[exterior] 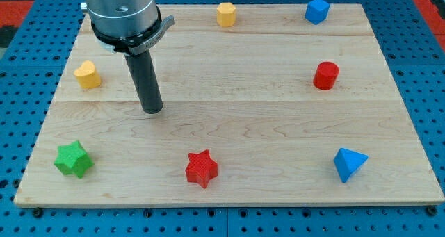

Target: Place your arm close to the red circle

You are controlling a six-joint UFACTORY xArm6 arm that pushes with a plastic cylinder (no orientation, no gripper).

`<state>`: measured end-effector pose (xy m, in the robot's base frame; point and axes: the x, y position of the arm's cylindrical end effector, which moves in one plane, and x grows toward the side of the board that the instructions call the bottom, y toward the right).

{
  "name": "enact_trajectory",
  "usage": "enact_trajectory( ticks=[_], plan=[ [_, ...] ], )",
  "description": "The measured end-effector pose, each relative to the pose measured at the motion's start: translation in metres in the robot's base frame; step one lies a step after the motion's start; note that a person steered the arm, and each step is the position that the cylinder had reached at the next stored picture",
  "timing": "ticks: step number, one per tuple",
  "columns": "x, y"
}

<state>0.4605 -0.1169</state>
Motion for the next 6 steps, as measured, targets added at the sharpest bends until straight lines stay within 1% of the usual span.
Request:
enact_trajectory(
  ticks=[2,3,4,5,6],
  plan=[
    [0.012,0.029],
    [0.014,0.097],
    [0.007,0.184],
    [-0.028,0.233],
    [-0.043,0.265]
  ],
)
